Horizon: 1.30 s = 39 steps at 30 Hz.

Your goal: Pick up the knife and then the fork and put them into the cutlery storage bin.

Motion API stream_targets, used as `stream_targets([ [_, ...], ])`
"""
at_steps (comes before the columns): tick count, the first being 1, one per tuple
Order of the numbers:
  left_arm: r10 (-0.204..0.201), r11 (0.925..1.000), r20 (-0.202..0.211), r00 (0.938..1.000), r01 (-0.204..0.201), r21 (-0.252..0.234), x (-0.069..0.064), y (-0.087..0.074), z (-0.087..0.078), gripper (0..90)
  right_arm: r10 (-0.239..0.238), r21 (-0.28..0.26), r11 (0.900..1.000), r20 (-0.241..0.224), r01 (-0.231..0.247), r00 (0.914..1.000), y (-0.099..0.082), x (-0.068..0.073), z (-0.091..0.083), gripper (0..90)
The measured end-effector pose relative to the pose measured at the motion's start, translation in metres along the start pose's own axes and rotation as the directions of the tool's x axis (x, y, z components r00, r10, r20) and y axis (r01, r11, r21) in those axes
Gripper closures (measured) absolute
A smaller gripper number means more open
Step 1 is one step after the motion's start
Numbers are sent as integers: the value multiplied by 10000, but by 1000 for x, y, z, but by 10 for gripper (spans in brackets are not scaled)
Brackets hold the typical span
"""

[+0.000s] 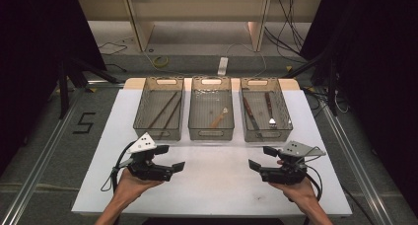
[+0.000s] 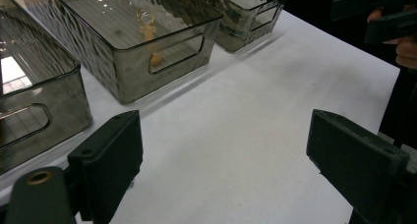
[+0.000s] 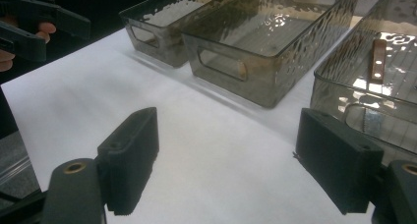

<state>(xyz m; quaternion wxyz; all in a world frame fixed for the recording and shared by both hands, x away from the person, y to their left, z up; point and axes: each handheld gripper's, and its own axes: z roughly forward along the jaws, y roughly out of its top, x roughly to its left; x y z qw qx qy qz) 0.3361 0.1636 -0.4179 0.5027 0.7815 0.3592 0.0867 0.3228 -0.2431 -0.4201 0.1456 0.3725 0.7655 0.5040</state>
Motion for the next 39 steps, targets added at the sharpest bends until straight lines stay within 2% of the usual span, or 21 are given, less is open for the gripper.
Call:
stream_targets([
  [6,-6,10000,26,10000,6,-36,-1,-1,-2,134,26,-104,9999,41,-26,10000,-8,2,-2,240],
  [19,-79,9999,60,10000,80,-152,0,-5,-7,133,5,79,10000,42,-6,10000,-14,4,-2,228],
  [39,-66,9999,98,9999,67,-80,0,-4,-5,134,-29,103,9999,14,29,10000,-14,3,-2,229],
])
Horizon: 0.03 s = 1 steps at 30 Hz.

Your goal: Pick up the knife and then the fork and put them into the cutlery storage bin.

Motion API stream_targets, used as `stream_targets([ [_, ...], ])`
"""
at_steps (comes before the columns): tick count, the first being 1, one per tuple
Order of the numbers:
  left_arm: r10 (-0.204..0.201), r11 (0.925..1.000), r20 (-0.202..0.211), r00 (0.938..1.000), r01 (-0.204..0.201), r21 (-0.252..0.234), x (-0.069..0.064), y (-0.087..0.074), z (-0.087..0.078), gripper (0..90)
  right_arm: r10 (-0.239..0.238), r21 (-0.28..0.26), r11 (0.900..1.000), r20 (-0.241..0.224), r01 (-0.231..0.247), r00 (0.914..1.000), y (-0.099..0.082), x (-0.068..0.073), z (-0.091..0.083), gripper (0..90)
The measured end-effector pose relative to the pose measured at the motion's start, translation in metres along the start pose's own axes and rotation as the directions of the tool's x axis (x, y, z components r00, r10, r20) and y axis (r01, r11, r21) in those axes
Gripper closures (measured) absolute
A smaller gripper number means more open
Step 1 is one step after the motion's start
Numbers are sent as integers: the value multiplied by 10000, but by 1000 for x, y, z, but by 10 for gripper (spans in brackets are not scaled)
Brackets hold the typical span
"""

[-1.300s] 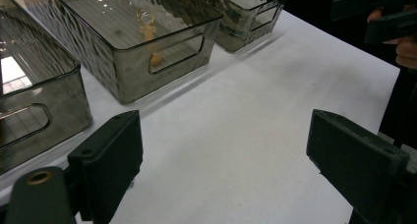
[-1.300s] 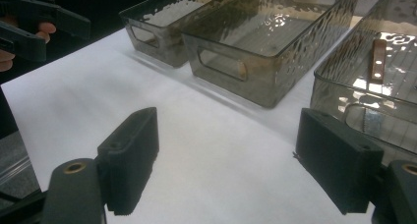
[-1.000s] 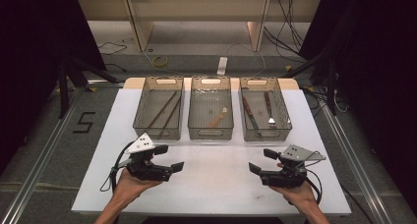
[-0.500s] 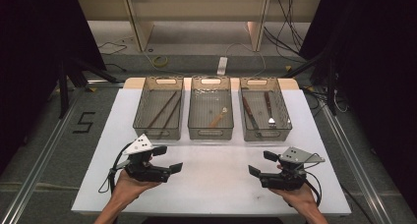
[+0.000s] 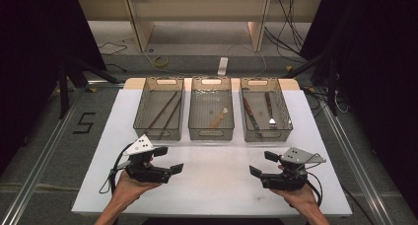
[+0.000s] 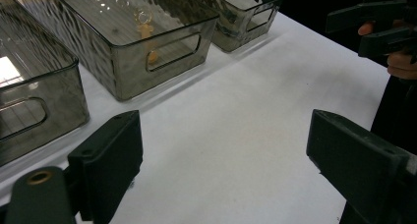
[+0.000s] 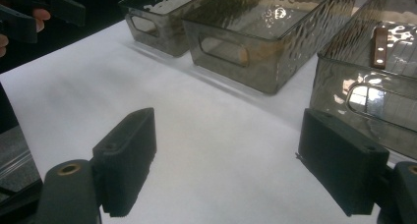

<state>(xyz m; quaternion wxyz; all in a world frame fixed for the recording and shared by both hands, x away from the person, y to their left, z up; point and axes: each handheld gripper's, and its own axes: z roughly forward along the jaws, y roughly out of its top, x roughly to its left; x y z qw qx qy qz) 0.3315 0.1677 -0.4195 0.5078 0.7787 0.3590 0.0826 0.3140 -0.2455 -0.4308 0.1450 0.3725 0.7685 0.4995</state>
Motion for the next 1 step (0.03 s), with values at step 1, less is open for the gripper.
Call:
stream_targets([
  [1,-2,10000,5,10000,2,4,0,0,0,133,-16,28,10000,-1,16,10000,0,0,0,228],
])
